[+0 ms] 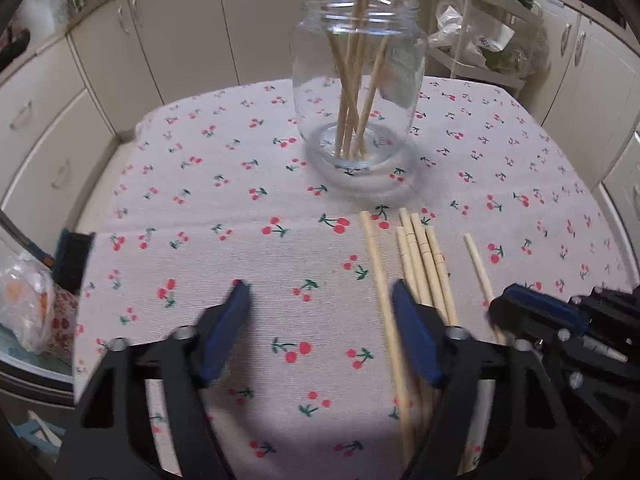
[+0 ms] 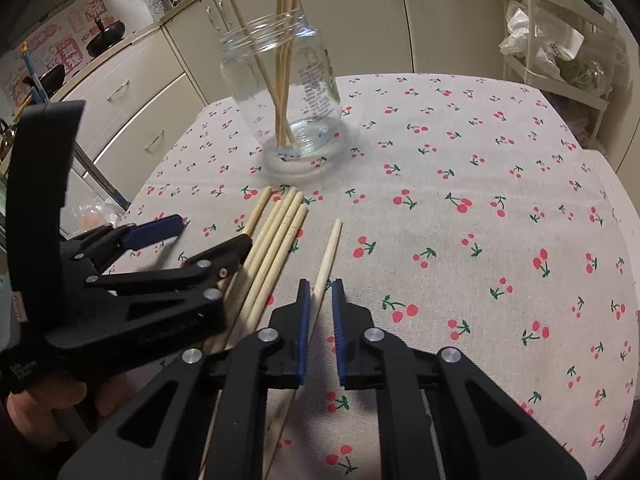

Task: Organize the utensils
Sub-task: 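Grasp one wooden stick from the pile with each gripper, then lower the left gripper's stick into the jar and open it while the right gripper holds its stick, then lower the right gripper's stick into the jar and open the right gripper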

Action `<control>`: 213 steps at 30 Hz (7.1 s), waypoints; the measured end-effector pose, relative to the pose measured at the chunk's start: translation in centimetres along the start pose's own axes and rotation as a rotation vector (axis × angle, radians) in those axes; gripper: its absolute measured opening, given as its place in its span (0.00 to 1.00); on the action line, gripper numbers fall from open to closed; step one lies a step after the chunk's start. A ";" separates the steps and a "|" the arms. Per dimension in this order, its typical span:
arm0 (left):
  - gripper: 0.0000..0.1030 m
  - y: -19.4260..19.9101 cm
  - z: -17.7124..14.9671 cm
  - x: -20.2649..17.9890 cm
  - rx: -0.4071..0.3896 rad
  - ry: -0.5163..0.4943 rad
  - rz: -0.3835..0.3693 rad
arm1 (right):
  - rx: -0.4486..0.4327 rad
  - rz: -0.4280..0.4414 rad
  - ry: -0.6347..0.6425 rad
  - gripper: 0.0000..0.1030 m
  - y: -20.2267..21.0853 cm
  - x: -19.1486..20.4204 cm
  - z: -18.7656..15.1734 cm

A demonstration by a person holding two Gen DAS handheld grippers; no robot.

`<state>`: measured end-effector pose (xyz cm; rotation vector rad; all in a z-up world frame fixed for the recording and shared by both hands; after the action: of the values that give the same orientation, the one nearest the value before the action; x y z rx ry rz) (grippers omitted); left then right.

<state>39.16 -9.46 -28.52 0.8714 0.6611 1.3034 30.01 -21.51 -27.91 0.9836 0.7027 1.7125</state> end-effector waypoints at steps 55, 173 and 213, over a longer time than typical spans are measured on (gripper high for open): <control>0.04 14.6 15.6 6.6 -0.717 0.348 -0.263 | -0.391 0.333 -0.345 0.06 6.7 -3.8 3.6; 0.43 2.9 5.9 11.4 -0.579 0.428 -0.148 | -0.256 0.249 -0.136 0.06 -3.8 -9.8 19.6; 0.46 1.7 5.6 11.8 -0.543 0.487 -0.211 | -0.941 0.143 -0.090 0.06 5.5 1.6 21.8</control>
<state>44.87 1.23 -23.42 0.0351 0.7009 1.4137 46.08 -21.72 -12.07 0.4317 -0.2611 1.8075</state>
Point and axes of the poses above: each gripper's, at about its wrist camera, not at the fingertips, and y roughly against the way its jaws point, x to its left, z to its top, the point moved 4 cm from there along -y, roughly the way its jaws point, and after that the axes turned 1 degree about z, right-handed, at the moved point
